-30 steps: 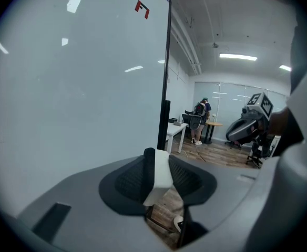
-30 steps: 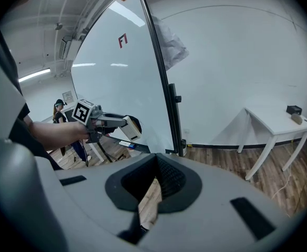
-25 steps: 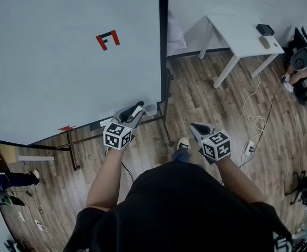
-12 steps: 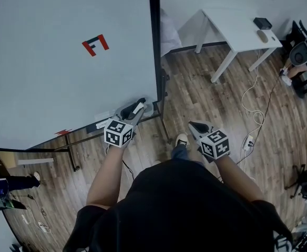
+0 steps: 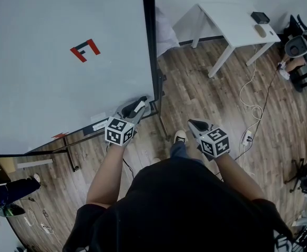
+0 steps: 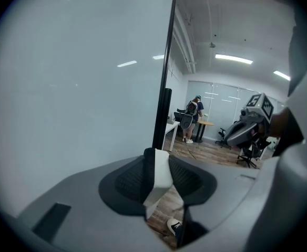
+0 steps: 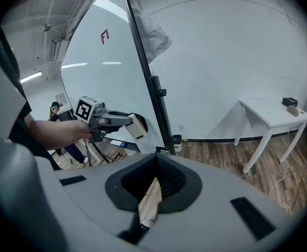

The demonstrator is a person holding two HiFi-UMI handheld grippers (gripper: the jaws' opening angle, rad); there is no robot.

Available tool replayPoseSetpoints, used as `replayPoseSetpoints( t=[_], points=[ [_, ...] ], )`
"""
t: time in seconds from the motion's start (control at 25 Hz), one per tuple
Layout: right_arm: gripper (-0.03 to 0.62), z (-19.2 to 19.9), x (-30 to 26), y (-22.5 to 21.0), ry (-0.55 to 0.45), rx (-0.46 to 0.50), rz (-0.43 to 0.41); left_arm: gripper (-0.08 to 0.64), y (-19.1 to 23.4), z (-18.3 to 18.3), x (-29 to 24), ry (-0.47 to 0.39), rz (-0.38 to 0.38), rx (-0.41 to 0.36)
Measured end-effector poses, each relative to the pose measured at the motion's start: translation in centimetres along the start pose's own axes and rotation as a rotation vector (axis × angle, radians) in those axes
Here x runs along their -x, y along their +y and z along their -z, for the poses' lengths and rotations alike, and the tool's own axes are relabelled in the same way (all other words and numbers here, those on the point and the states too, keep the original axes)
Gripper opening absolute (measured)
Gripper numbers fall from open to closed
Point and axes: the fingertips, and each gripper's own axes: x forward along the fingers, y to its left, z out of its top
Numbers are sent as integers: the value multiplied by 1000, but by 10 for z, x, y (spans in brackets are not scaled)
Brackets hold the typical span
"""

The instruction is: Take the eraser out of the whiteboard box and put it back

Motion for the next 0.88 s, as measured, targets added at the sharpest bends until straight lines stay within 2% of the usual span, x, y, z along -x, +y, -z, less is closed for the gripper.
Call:
replayPoseSetpoints(
  t=[0.88],
  points=[
    [-6, 9, -14, -5, 46, -15, 2, 150, 10, 37, -23, 72, 29, 14]
  ],
)
